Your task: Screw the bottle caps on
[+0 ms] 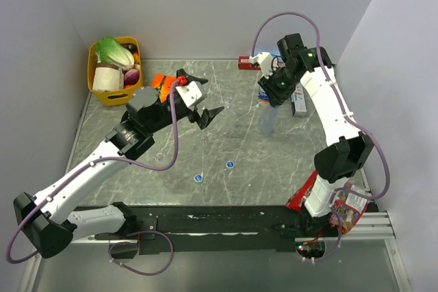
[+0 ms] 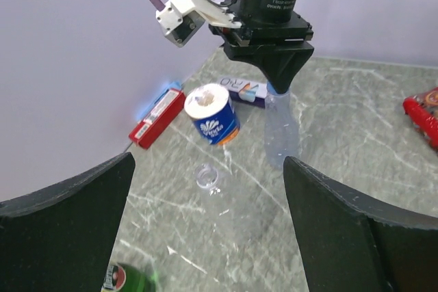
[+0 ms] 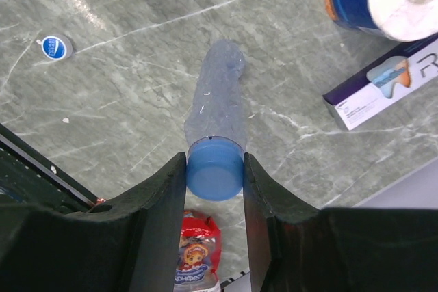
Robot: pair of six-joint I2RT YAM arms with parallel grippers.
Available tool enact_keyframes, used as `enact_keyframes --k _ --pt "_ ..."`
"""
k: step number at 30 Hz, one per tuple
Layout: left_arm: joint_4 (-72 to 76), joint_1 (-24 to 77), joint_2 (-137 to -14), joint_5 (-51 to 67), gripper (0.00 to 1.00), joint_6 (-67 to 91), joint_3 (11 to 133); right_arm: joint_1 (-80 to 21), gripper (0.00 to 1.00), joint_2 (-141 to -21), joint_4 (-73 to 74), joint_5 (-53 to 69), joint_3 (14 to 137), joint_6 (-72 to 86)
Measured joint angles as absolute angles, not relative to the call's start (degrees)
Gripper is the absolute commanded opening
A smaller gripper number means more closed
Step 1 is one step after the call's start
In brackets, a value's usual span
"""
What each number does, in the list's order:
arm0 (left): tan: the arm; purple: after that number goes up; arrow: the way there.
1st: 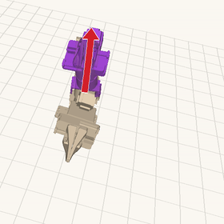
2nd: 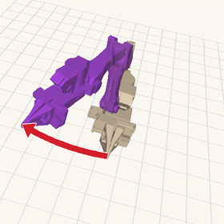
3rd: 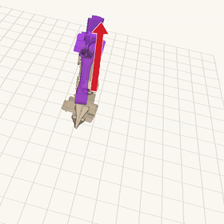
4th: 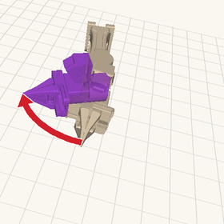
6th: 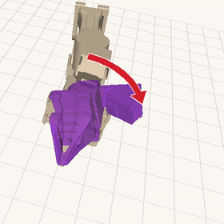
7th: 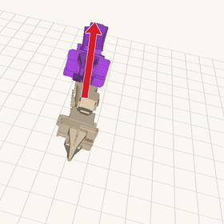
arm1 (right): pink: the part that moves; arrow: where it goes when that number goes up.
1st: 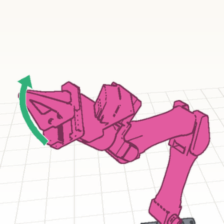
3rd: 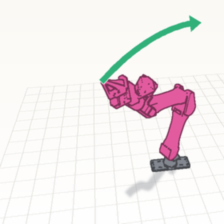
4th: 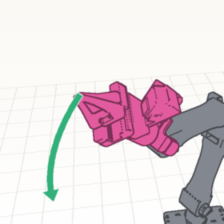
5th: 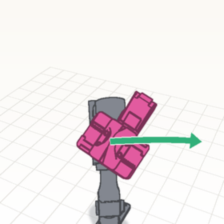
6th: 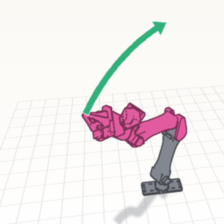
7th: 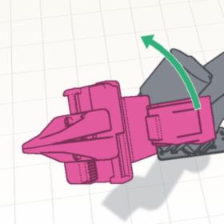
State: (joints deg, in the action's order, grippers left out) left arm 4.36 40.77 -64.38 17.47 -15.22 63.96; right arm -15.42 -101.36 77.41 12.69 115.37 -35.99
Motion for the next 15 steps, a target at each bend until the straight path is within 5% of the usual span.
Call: enact_keyframes --k 15 --pt "3.4 39.2 -64.4 17.1 0.96 -15.1 62.5 -15.3 0.25 -105.0 77.2 11.8 115.4 -35.5"
